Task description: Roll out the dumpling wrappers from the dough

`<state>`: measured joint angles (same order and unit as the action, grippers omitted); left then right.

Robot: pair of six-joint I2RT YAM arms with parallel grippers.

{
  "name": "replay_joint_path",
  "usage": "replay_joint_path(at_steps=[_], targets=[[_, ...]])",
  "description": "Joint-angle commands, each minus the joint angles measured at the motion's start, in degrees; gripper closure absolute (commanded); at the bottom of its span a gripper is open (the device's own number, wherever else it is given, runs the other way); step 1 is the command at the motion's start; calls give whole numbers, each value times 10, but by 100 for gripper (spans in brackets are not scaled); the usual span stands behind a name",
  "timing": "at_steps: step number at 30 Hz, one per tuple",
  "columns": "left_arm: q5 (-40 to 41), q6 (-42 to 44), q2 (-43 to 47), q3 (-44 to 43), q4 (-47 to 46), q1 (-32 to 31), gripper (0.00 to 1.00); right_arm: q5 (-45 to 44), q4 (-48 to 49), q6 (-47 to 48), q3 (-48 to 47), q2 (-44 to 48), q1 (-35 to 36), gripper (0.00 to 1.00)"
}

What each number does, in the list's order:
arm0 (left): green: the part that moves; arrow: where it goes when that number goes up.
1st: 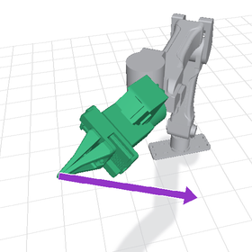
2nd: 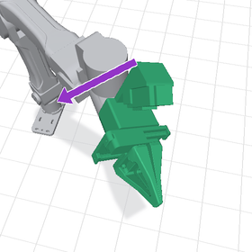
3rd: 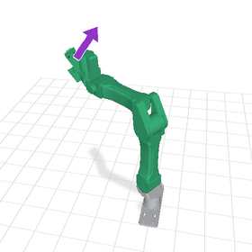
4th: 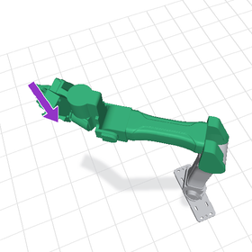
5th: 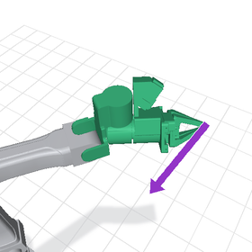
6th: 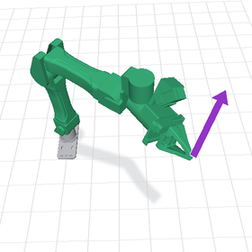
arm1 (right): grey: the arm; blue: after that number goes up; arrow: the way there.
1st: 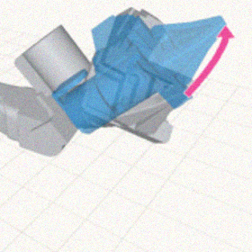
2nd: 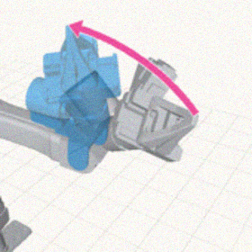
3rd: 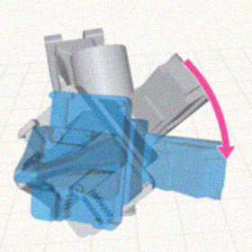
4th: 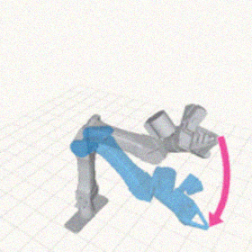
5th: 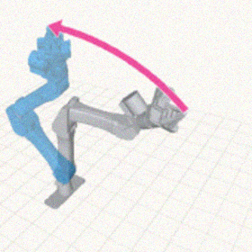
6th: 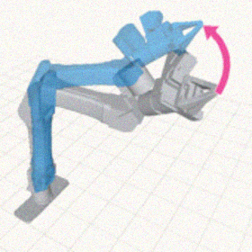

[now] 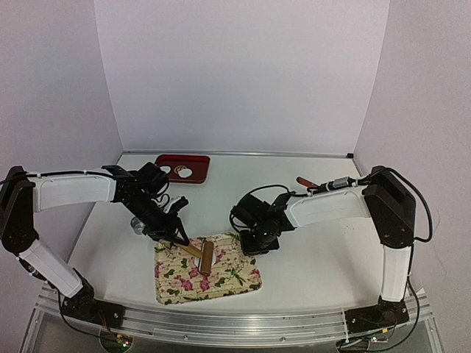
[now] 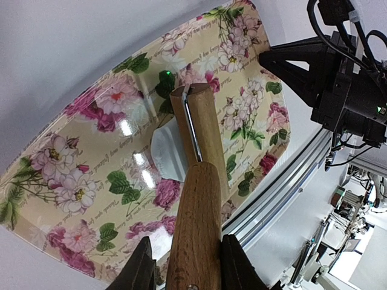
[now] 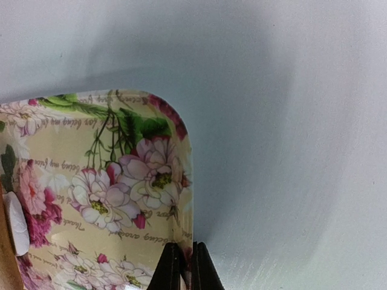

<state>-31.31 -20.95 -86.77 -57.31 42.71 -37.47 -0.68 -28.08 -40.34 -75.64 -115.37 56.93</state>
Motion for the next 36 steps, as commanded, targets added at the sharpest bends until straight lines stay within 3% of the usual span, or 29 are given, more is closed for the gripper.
replay_joint_path(at_steps=[1, 23, 36], targets=[[117, 7, -9, 47, 133, 10, 100, -41, -45, 16, -16, -9, -2, 100], [123, -4, 39, 73, 156, 19, 100, -42, -49, 16, -18, -9, -2, 100], [83, 2, -39, 40, 82, 15, 100, -47, -49, 13, -14, -4, -3, 100]])
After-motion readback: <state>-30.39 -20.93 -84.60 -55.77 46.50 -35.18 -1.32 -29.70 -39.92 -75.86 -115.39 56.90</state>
